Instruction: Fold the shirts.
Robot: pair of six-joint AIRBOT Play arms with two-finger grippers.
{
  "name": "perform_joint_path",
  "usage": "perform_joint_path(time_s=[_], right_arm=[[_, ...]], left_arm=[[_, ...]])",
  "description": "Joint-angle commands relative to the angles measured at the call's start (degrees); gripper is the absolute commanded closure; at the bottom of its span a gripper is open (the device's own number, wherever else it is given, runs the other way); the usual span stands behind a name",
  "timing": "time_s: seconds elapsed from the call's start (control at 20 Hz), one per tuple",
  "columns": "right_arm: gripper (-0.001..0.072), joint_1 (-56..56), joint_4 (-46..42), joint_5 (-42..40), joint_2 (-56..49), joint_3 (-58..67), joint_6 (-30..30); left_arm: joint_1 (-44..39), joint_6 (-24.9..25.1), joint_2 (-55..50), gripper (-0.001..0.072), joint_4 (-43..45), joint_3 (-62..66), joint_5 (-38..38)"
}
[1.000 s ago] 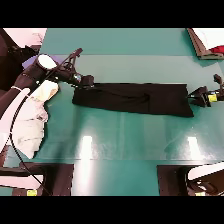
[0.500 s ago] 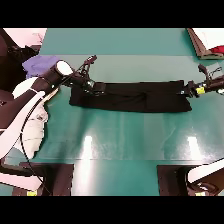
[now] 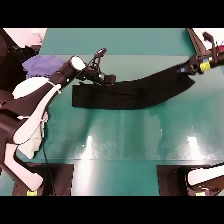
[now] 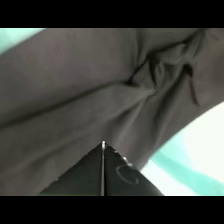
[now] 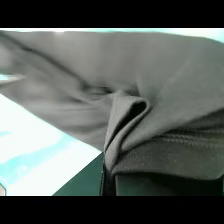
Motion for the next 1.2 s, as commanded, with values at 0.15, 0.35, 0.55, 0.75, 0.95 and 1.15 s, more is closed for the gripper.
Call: perform_joint_path(time_s=[0.15, 0.35, 0.55, 0.75, 0.95, 1.15], right_arm=[[0.0699, 12.61, 0.0, 0.0, 1.05, 12.09, 6.47], [0.0699, 19.39, 0.0, -3.91, 1.09, 9.38, 6.38], [0.07, 24.13, -0.02, -9.18, 1.07, 9.18, 5.99], [0.0699, 26.86, -0.02, -11.76, 1.05, 9.18, 4.44], [0.0699, 28.96, -0.04, -13.79, 1.03, 9.16, 2.97], [0.0698, 33.33, 0.0, -19.15, -0.55, 9.16, 1.4]], left_arm=[[-3.52, -1.01, -10.19, 0.0682, -0.96, 9.25, -0.33], [-3.93, -1.03, -12.04, 0.0682, -0.74, 9.29, -1.51], [-3.93, -0.96, -12.09, 0.0682, 1.11, 9.29, -1.86], [-2.27, -1.03, -12.02, 0.0683, 1.55, 9.46, -6.05], [4.17, -0.98, -9.09, 0.0683, 2.91, 10.58, -11.93], [13.81, -0.85, 0.11, 0.0683, 7.74, 11.04, -14.69]])
